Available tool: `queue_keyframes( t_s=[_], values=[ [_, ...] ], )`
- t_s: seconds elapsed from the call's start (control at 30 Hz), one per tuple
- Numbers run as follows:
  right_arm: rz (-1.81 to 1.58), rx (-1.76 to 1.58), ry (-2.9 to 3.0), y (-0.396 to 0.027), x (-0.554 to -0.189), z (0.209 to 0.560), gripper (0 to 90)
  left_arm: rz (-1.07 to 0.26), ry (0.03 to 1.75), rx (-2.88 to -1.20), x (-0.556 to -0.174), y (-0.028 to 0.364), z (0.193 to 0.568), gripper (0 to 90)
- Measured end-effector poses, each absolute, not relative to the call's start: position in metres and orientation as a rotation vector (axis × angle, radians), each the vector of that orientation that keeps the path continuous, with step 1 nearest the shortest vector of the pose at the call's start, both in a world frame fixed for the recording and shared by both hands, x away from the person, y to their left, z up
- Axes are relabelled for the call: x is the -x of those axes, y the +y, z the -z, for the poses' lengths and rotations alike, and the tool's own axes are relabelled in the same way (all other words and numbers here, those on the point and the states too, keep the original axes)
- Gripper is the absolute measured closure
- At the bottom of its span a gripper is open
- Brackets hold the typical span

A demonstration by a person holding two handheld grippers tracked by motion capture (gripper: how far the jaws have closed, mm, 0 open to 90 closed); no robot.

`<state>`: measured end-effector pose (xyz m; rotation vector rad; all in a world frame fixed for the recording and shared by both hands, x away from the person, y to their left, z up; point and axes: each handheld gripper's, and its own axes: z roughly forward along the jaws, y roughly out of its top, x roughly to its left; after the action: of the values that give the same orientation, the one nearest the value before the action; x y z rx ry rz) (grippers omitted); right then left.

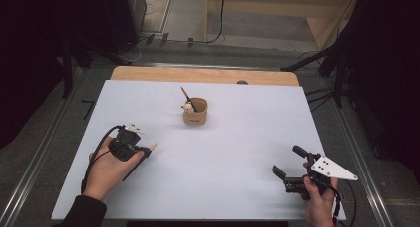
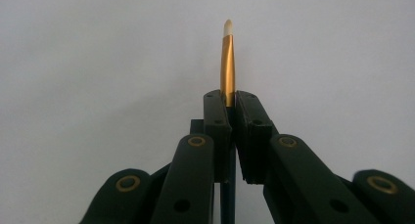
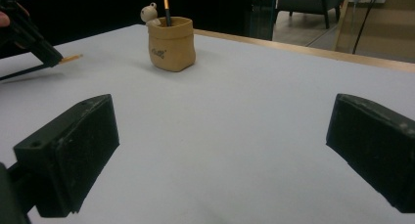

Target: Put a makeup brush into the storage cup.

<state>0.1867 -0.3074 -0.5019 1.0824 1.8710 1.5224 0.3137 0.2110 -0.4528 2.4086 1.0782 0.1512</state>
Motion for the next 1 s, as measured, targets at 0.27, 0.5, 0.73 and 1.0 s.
queue_keyframes(
  t_s=[0.27, 0.5, 0.73, 1.0],
  values=[
    [-1.524, -1.082, 1.87, -0.307, -0.186, 0.502, 0.0, -0.222, 1.032, -2.264, -0.313, 0.215, 0.436, 84.8],
    [-1.522, -1.08, 1.874, -0.307, -0.186, 0.502, 0.0, -0.253, 1.009, -2.138, -0.313, 0.22, 0.428, 84.8],
    [-1.523, -1.075, 1.877, -0.306, -0.186, 0.502, 0.0, -0.217, 0.967, -2.043, -0.315, 0.223, 0.426, 84.8],
    [-1.523, -1.075, 1.873, -0.307, -0.186, 0.502, 0.0, -0.209, 0.948, -1.951, -0.319, 0.221, 0.426, 84.7]
  ],
)
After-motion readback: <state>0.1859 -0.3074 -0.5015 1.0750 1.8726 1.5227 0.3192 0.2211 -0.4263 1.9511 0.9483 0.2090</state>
